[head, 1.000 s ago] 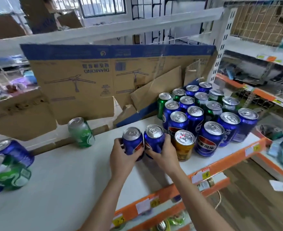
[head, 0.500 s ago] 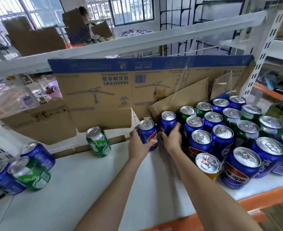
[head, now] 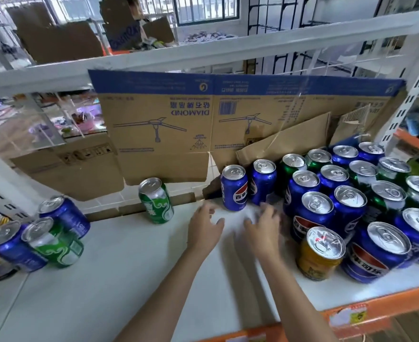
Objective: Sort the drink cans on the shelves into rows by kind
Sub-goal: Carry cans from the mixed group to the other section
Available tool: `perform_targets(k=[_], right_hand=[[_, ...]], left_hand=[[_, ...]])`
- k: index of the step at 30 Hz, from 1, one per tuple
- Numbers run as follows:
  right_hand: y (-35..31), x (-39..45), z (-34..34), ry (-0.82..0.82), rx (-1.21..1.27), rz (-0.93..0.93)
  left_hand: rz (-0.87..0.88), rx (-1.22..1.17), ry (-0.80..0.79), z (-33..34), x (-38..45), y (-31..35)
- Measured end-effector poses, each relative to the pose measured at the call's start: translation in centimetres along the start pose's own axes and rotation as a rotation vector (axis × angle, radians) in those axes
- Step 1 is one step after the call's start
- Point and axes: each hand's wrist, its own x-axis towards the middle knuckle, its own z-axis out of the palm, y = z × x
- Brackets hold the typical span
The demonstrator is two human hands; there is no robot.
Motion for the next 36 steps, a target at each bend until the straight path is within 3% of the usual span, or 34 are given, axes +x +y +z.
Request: perform_targets(k=[5,11,15,22,31,36], right_hand=[[-1.4,-4.4,3.5,-0.098,-0.129,-0.293],[-4.9,-6.8,9.6,-0.290,-0.249,-0.506],[-7.7,-6.6,12.5,-0.306,-0.187,-0.444],[-11.0,-3.7,15.2,-0.229,-0.077,-0.333],[-9.7,-4.9,14.2,-0.264,0.094,-0.287],[-5.6,-8.6,11.7,-0.222,0.183,-0.326]], left_hand=[[-0.002,0.119,0.083,-6.7,-4.5,-6.3],[-0.159,0.171,0.333,-15.4,-8.1,-13.5],[-0.304,0.189,0.520,-19.0,-8.8,-16.3],[-0.414,0.107,0.535,-22.7,-6.6,-18.6],[-0.464,0.071,0.564,-22.2,-5.0,-17.7],[-0.340,-0.004,0.556,-21.7,-5.7,-17.8]])
